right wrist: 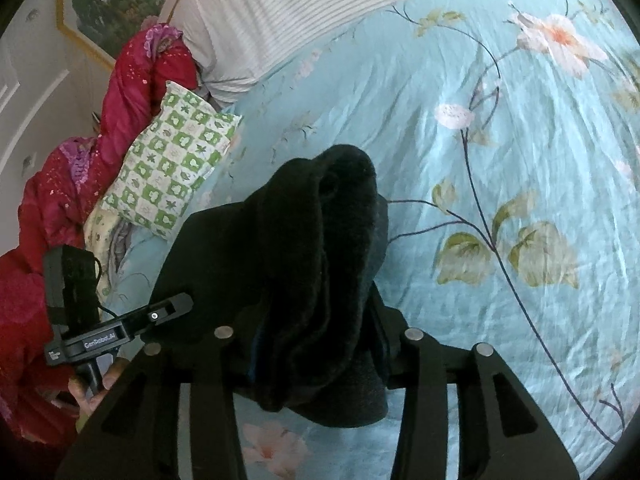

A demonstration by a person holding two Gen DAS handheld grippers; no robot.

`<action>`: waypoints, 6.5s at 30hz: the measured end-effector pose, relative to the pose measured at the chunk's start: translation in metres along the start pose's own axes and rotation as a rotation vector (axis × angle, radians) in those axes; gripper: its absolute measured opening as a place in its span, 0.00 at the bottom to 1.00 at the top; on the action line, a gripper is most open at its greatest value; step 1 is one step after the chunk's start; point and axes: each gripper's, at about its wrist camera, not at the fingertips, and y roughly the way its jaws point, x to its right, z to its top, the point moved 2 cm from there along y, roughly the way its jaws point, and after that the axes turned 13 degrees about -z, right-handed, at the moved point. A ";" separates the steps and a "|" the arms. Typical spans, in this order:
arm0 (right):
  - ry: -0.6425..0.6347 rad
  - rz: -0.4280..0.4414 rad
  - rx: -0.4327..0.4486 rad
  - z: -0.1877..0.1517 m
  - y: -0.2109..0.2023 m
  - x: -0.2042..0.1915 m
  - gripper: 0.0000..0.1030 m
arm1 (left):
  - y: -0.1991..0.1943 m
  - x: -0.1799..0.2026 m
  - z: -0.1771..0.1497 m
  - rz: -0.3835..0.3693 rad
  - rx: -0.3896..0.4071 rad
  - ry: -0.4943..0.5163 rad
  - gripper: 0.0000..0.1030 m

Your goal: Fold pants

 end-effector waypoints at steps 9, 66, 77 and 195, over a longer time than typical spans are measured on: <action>0.008 -0.009 0.017 -0.004 0.003 0.007 0.63 | -0.001 -0.010 -0.005 0.025 0.009 -0.019 0.64; -0.442 -0.355 0.229 -0.087 -0.058 -0.086 0.98 | -0.056 0.062 -0.086 0.425 0.149 0.181 0.84; -0.426 -0.350 0.224 -0.087 -0.050 -0.083 0.98 | -0.052 0.057 -0.088 0.421 0.160 0.191 0.85; -0.352 -0.332 0.261 -0.063 -0.066 -0.089 0.98 | -0.048 0.058 -0.049 0.338 0.131 0.105 0.87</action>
